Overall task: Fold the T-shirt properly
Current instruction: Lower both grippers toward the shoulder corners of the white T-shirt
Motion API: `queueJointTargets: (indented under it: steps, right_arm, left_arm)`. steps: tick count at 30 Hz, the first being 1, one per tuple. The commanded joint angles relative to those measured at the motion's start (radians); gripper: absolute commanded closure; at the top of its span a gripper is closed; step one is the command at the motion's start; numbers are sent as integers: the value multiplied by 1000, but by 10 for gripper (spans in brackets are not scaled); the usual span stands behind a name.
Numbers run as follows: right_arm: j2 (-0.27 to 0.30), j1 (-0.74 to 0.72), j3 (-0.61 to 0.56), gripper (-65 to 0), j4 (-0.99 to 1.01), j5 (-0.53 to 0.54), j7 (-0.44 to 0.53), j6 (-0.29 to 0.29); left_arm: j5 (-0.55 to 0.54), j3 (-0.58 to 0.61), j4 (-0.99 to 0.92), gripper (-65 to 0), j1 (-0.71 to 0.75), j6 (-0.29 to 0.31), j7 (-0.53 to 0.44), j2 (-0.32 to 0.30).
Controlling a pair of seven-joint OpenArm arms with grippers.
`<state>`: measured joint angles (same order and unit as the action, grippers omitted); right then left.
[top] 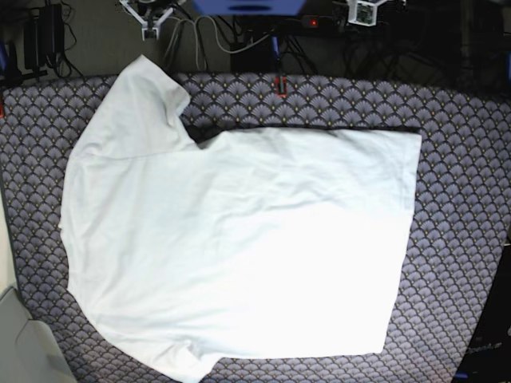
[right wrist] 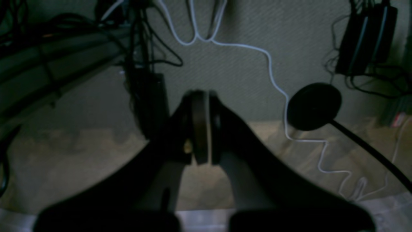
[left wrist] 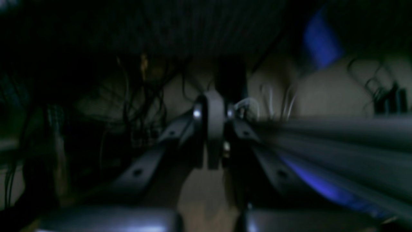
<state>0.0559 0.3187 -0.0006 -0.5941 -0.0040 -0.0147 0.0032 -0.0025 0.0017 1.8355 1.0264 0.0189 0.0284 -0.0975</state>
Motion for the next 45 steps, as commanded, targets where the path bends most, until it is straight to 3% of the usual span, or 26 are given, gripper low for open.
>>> queueJointTargets:
  steps: [1,5,10,13,23,32,38,45]
  right_arm:
    - [2,6,1,-19,-5,-3,6,5]
    - [15,17,3,-19,-51,-1,5,5]
    - [22,121,7,-23,-252,-1,-29,7]
    - [23,199,9,-23,-438,-1,-69,7]
    - [37,348,11,-40,-955,2,-308,7]
    - [37,445,11,-123,-1297,2,-325,8]
    - [34,471,38,-132,-1357,0,-327,8]
    - [37,469,136,-132,-1360,-1,-393,10]
  left_arm:
    - [2,-2,60,-5,32,-7,-29,-1]
    - [2,-9,161,-27,56,-9,-29,-1]
    - [2,-58,168,-218,29,-7,-29,2]
    - [2,-79,168,-268,4,-7,-32,2]
    - [0,-144,172,-275,-59,-1,-35,5]
    - [0,-144,172,-276,-79,-1,-31,2]
    - [0,-144,172,-276,-79,-1,-29,2]
    - [0,-144,172,-276,-79,-1,-29,2]
